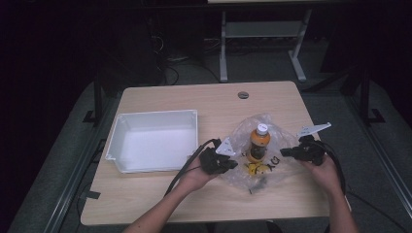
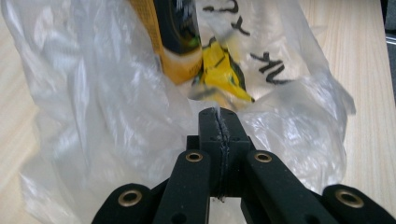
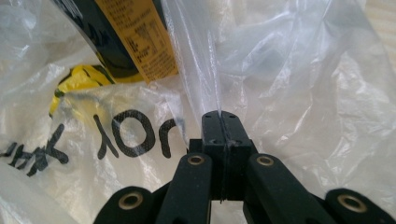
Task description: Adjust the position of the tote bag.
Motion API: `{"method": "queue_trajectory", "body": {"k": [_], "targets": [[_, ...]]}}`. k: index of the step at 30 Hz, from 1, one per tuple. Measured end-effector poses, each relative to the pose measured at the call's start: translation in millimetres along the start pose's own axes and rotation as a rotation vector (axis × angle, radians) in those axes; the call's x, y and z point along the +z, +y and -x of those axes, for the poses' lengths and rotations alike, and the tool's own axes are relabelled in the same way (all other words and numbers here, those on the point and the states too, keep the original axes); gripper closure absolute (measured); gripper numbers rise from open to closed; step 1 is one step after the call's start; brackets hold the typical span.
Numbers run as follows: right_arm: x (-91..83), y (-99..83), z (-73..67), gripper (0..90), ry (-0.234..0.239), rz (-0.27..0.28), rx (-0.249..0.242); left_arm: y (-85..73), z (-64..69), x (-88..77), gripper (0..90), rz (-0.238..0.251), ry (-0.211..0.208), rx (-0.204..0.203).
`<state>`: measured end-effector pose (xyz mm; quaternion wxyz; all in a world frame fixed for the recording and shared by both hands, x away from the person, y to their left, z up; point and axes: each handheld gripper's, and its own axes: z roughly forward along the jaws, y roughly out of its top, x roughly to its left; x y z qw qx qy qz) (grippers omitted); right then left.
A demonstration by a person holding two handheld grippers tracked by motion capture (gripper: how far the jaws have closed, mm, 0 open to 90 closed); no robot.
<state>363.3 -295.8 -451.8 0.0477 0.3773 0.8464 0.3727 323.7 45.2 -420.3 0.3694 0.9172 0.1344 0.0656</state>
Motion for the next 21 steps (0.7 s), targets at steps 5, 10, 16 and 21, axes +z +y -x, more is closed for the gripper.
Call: {"method": "queue_trajectory", "body": {"k": [5, 10, 16, 21], "targets": [[-0.7, -2.0, 0.6, 89.9, -0.006, -0.011, 0.003, -10.5, 3.5, 2.1, 89.8, -0.006, -0.006, -0.02], [-3.7, -6.8, 2.2, 89.9, -0.02, -0.021, 0.021, -19.1, 7.6, 3.1, 89.8, -0.011, -0.008, -0.032], [-7.1, -10.4, 6.0, 89.9, -0.033, -0.011, 0.024, -23.5, 10.7, 2.8, 89.9, -0.006, -0.01, -0.037], [-7.6, -11.9, 6.5, 89.9, -0.043, -0.019, 0.023, -28.4, 11.4, 2.1, 89.9, -0.004, -0.018, -0.052]]}}
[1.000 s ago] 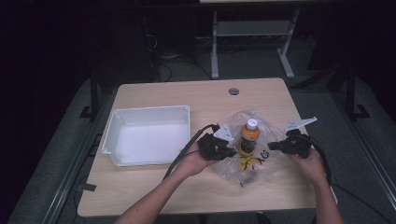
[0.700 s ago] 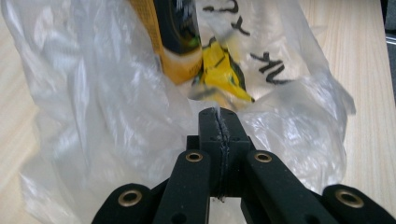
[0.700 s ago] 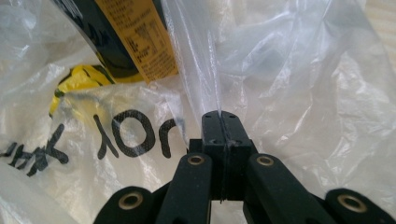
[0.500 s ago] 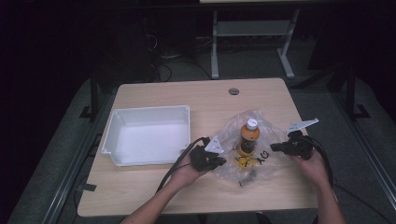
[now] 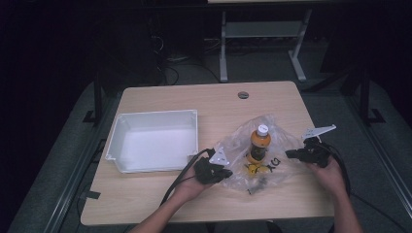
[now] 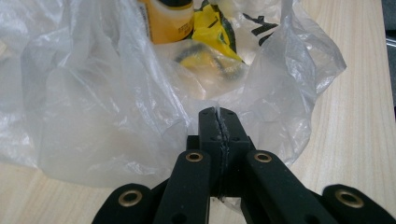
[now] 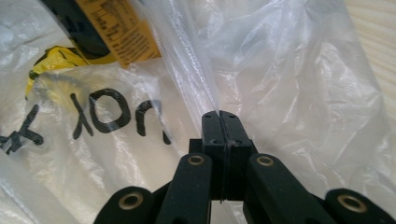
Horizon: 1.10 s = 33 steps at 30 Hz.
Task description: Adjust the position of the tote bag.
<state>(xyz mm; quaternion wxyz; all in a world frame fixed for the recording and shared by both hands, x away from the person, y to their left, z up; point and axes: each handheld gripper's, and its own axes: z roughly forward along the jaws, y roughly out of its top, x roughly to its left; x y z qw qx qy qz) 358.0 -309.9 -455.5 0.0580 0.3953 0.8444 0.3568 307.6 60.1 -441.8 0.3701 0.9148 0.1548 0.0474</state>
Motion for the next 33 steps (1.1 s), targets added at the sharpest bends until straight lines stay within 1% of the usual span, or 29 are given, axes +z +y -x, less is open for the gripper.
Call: {"method": "queue_trajectory", "body": {"k": [1, 2, 3, 4, 5, 6, 7, 8, 9, 10, 11, 12, 13, 14, 15, 16, 17, 18, 21, 22, 23, 24, 25, 26, 27, 28, 30, 31, 33], "targets": [[-0.5, -0.6, 0.1, 89.9, -0.002, -0.001, 0.003, -1.0, 0.3, 0.3, 89.9, 0.002, -0.002, -0.007], [-1.5, -1.2, -0.1, 89.9, -0.002, -0.002, 0.016, -1.8, 0.1, 0.3, 89.9, -0.001, -0.003, -0.005], [-2.1, -2.1, 0.7, 89.9, -0.004, 0.005, 0.012, -2.7, 0.7, 0.9, 89.9, 0.004, -0.001, -0.015], [-3.0, -2.7, 0.8, 89.9, -0.003, 0.005, 0.019, -3.3, 0.3, 0.7, 89.9, -0.003, -0.003, -0.007], [-3.6, -3.1, 0.7, 89.9, -0.003, 0.006, 0.021, -3.8, 0.3, 0.8, 89.9, -0.006, -0.004, -0.007], [-3.8, -4.0, 1.8, 89.9, -0.002, 0.011, 0.006, -4.4, 0.3, 0.7, 89.8, -0.006, -0.003, -0.008], [-4.1, -4.4, 1.2, 89.9, -0.002, 0.011, 0.008, -4.9, 0.9, 1.2, 89.8, 0.001, -0.004, -0.02], [-4.7, -4.2, -0.1, 89.9, 0.0, 0.006, 0.018, -5.1, 0.7, 0.7, 89.6, 0.001, -0.005, -0.017], [-4.5, -4.3, 0.0, 89.8, 0.001, 0.007, 0.005, -5.0, 1.0, -0.1, 88.7, 0.001, -0.004, -0.017], [-4.8, -4.2, -0.6, 89.8, 0.0, 0.008, -0.001, -4.6, 1.4, -0.8, 85.8, 0.003, -0.006, -0.024], [-5.8, -3.6, -2.2, 89.7, 0.001, 0.003, 0.011, -4.1, 1.0, -2.5, 81.4, -0.006, -0.014, -0.021], [-6.3, -3.6, -2.5, 89.3, 0.004, 0.009, 0.004, -3.4, 1.4, -4.4, 77.2, -0.006, -0.011, -0.024], [-7.2, -3.4, -3.3, 87.0, 0.008, 0.013, 0.003, -2.6, 2.1, -6.9, 73.5, 0.007, -0.01, -0.032], [-8.7, -2.9, -4.2, 84.6, 0.003, 0.013, 0.006, -1.5, 1.5, -10.6, 70.8, 0.014, -0.021, -0.027], [-10.1, -2.6, -4.3, 81.6, 0.001, 0.017, 0.003, 0.4, 2.1, -13.7, 68.5, 0.029, -0.03, -0.037], [-12.1, -2.1, -4.7, 78.5, -0.004, 0.025, 0.005, 2.7, 2.5, -17.8, 66.5, 0.036, -0.031, -0.034], [-14.7, -1.3, -5.0, 75.1, -0.008, 0.033, 0.009, 5.2, 2.4, -22.1, 65.2, 0.048, -0.036, -0.028], [-17.4, -0.2, -5.5, 72.9, -0.01, 0.047, 0.013, 7.9, 2.6, -26.3, 63.9, 0.056, -0.047, -0.032], [-26.7, 4.5, -9.2, 67.2, -0.02, 0.083, -0.003, 16.5, 1.8, -38.7, 59.6, 0.074, -0.057, -0.018], [-29.3, 6.6, -11.1, 65.7, -0.016, 0.089, 0.0, 19.1, 1.7, -42.1, 58.6, 0.087, -0.06, -0.019], [-31.3, 8.8, -12.2, 64.7, -0.014, 0.094, -0.015, 21.8, 0.7, -45.9, 58.3, 0.089, -0.062, -0.012], [-32.9, 11.3, -14.5, 64.0, -0.014, 0.099, -0.021, 24.2, 0.4, -49.0, 57.6, 0.1, -0.073, -0.019], [-34.7, 13.9, -16.1, 63.8, -0.018, 0.1, -0.035, 26.5, 0.3, -51.9, 57.0, 0.104, -0.073, -0.018], [-36.0, 16.7, -18.0, 63.4, -0.017, 0.104, -0.04, 28.6, 0.1, -54.7, 57.0, 0.102, -0.066, -0.009], [-36.9, 19.3, -19.0, 63.2, -0.019, 0.112, -0.057, 30.4, -0.6, -57.1, 57.0, 0.108, -0.073, -0.01], [-38.1, 22.4, -20.9, 62.9, -0.021, 0.111, -0.063, 32.2, -1.2, -59.5, 57.0, 0.112, -0.08, -0.013], [-39.9, 28.3, -23.5, 62.1, -0.016, 0.123, -0.083, 36.0, -2.9, -63.0, 57.0, 0.115, -0.069, -0.003], [-40.3, 31.2, -24.8, 61.6, -0.009, 0.127, -0.089, 38.0, -3.9, -64.2, 57.0, 0.123, -0.072, -0.009], [-40.3, 36.6, -26.5, 61.0, -0.001, 0.135, -0.114, 43.8, -6.1, -66.8, 57.2, 0.133, -0.055, -0.004]]}}
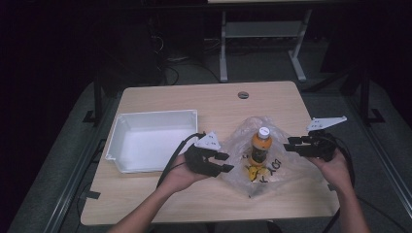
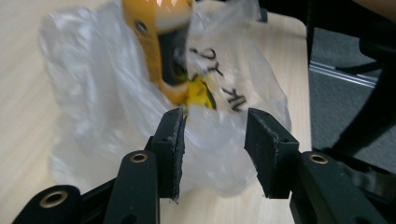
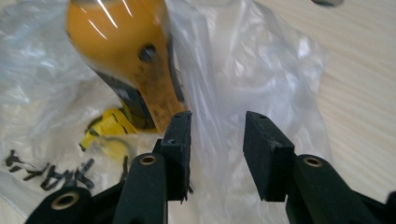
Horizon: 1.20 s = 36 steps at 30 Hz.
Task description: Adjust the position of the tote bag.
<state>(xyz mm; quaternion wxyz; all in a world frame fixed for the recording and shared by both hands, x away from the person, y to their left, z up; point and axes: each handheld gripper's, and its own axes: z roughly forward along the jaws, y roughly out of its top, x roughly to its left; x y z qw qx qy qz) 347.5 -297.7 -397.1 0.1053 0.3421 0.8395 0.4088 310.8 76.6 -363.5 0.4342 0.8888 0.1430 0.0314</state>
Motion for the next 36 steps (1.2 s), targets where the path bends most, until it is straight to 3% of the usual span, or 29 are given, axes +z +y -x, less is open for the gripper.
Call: {"method": "queue_trajectory", "body": {"k": [5, 11, 16, 20, 24, 30, 33, 36], "targets": [[4.1, 13.7, 0.0, 60.2, 0.04, 0.024, -0.019, 17.8, -8.3, 1.3, 58.0, 0.029, 0.024, 0.011], [15.6, 26.6, 4.7, 59.6, 0.07, 0.02, -0.02, 28.9, -24.5, 15.1, 55.4, 0.062, 0.093, -0.004], [25.3, 31.7, 10.1, 59.2, 0.092, 0.013, -0.018, 30.4, -39.1, 33.0, 51.5, 0.051, 0.132, -0.033], [35.8, 32.9, 14.2, 60.1, 0.107, -0.014, -0.02, 28.7, -49.4, 49.9, 48.8, 0.023, 0.132, -0.068], [45.9, 32.0, 17.2, 67.1, 0.12, -0.047, -0.01, 25.3, -54.5, 65.2, 49.0, -0.01, 0.129, -0.099], [56.9, 29.2, 18.3, 88.8, 0.135, -0.091, -0.015, 21.5, -54.5, 79.2, 73.8, -0.049, 0.146, -0.112], [61.0, 26.8, 18.6, 89.7, 0.13, -0.122, -0.012, 17.7, -52.5, 83.6, 86.2, -0.049, 0.167, -0.116], [64.9, 23.6, 17.6, 89.8, 0.121, -0.15, -0.006, 11.0, -49.8, 90.3, 89.1, -0.07, 0.187, -0.119]]}}
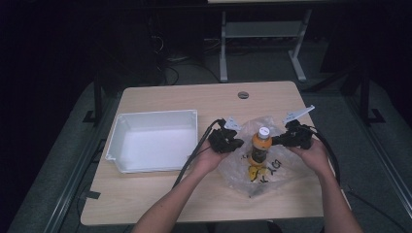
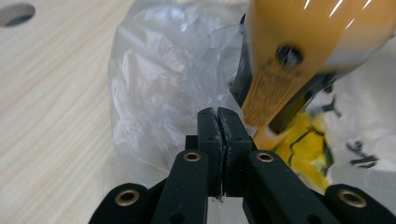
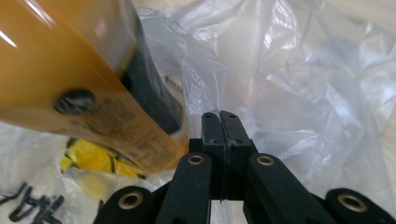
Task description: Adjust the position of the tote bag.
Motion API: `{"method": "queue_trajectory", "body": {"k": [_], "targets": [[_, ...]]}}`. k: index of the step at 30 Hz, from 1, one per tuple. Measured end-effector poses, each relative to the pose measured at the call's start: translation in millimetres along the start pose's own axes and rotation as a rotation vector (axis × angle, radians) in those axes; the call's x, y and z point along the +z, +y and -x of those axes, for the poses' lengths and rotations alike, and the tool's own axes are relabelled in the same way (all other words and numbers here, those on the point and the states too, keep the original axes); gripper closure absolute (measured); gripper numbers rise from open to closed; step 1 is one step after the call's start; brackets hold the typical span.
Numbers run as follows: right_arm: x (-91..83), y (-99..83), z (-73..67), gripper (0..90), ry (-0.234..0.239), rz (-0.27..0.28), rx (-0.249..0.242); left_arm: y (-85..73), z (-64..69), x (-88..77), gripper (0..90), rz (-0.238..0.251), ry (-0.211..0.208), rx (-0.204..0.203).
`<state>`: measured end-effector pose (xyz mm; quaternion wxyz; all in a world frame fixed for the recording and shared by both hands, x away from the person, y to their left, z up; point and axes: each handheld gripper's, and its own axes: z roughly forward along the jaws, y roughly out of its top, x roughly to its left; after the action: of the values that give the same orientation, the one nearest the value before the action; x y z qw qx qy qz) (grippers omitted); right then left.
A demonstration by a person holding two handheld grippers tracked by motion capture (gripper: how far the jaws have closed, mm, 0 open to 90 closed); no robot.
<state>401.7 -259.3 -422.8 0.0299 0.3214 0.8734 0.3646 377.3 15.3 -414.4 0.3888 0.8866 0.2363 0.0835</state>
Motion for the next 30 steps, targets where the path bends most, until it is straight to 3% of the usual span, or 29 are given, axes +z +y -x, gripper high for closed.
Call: {"method": "queue_trajectory", "body": {"k": [3, 7, 10, 13, 20, 23, 30], "targets": [[4.7, -3.9, -2.4, 89.9, -0.019, -0.022, -0.004, -7.7, 2.5, 5.8, 89.6, 0.002, 0.019, -0.02], [11.8, -11.6, 0.4, 89.9, -0.01, -0.042, 0.031, -17.3, 6.4, 13.5, 89.8, 0.002, 0.024, -0.039], [13.9, -14.4, -0.1, 89.9, -0.017, -0.032, 0.027, -21.6, 8.8, 17.3, 89.8, -0.007, 0.033, -0.034], [19.6, -20.0, 0.4, 89.9, -0.008, -0.046, 0.057, -28.8, 11.1, 24.8, 89.7, -0.036, 0.034, -0.027], [25.7, -25.7, -1.4, 90.0, -0.021, -0.045, 0.053, -37.2, 12.7, 29.2, 89.9, -0.041, 0.042, -0.026], [29.6, -31.9, 0.2, 90.0, -0.008, -0.042, 0.079, -41.5, 12.1, 31.2, 89.8, -0.035, 0.036, -0.042], [28.8, -33.6, -1.7, 89.3, -0.02, -0.031, 0.079, -44.7, 11.4, 30.3, 87.8, -0.018, 0.025, -0.071]]}}
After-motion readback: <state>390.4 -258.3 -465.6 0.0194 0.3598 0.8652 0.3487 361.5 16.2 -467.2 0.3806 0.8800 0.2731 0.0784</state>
